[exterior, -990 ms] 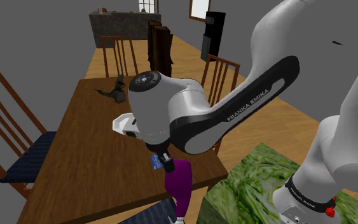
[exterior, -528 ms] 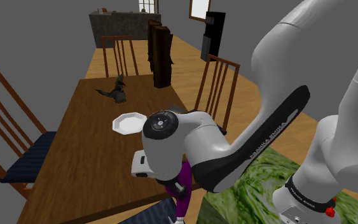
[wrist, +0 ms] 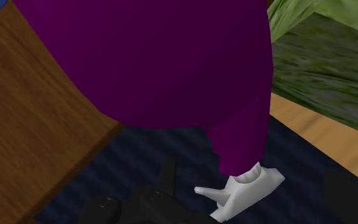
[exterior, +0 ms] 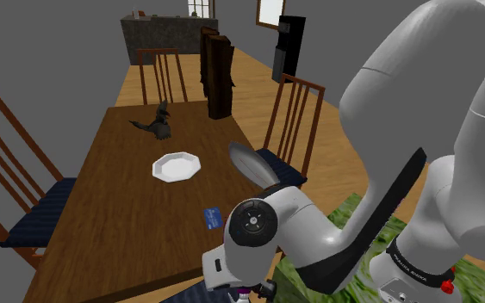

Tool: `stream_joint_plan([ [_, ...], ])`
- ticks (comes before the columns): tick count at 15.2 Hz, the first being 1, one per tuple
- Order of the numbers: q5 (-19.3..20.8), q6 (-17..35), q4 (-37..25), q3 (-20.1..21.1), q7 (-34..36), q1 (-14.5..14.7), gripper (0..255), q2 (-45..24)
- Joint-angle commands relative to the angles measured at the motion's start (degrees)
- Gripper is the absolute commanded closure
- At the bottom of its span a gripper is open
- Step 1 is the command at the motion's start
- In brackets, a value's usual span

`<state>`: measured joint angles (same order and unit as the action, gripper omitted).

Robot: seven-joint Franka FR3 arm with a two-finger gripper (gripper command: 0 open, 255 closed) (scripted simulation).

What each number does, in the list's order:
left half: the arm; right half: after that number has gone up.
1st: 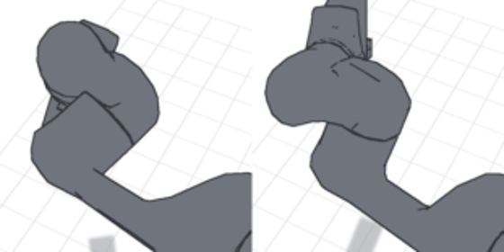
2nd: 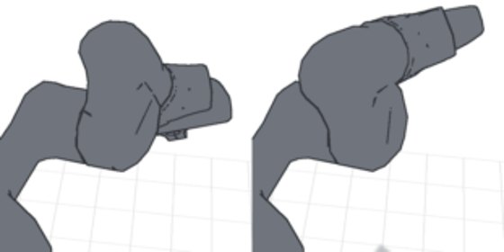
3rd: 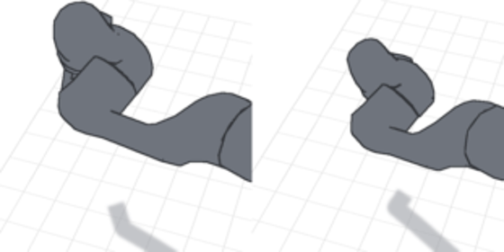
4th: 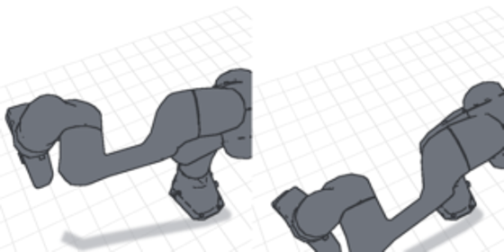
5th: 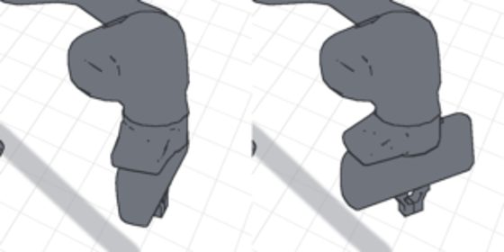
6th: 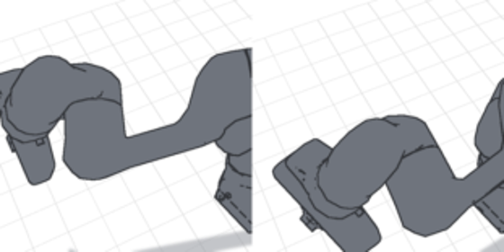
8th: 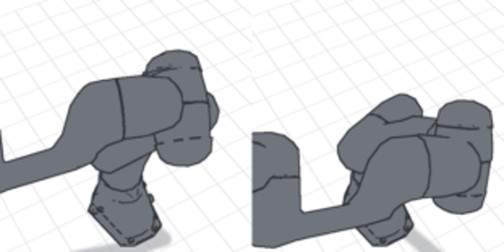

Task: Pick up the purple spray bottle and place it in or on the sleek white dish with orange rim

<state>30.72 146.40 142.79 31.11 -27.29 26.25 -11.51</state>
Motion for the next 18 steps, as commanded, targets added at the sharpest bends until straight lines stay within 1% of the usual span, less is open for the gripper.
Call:
stream_joint_plan([
  [1,2.61,1.08,-0.29,-1.00,1.54,0.53,0,-1.92],
  [5,7.33,2.99,-0.92,-3.46,4.82,1.69,0,-5.38],
  [6,7.99,3.25,-1.03,-3.85,5.28,1.89,0,-5.87],
  [13,7.97,3.25,-1.02,-3.85,5.27,1.90,0,-5.86],
  [14,7.97,3.25,-1.02,-3.85,5.27,1.90,255,-5.86],
  [18,7.97,3.25,-1.02,-3.85,5.27,1.90,255,-5.86],
])
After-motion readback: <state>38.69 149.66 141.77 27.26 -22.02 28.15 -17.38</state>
